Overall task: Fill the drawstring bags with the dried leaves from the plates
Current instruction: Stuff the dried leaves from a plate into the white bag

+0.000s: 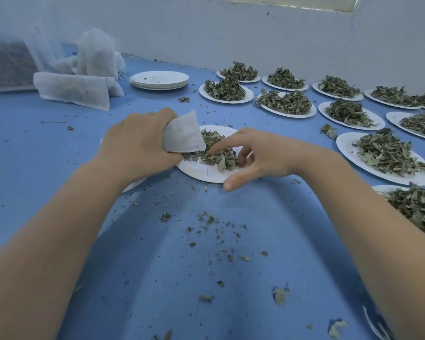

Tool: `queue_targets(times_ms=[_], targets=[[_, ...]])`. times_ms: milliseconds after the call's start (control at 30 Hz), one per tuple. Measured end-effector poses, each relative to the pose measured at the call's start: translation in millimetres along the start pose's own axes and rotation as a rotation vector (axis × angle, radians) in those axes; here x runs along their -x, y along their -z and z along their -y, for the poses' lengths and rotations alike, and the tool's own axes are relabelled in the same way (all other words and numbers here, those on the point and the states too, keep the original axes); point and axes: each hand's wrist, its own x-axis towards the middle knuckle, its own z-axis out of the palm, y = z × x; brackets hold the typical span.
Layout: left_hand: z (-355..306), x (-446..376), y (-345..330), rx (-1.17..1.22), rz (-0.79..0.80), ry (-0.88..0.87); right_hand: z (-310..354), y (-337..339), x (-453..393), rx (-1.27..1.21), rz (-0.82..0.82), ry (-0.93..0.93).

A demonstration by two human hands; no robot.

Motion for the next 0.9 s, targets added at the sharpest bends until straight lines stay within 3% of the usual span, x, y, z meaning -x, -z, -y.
queue_targets(times_ms=[433,567,900], targets=[[1,0,-1,-0.008,-0.008,-0.007,-5,-10,-9,-0.002,-0.199,0.016],[1,-1,-1,-0.016,-0.006,-0.002,0,-5,-4,-0.049,-0.183,0.002],[2,0,-1,-0.016,0.0,0.003,9,-19,-12,0.09,-0.313,0.098]])
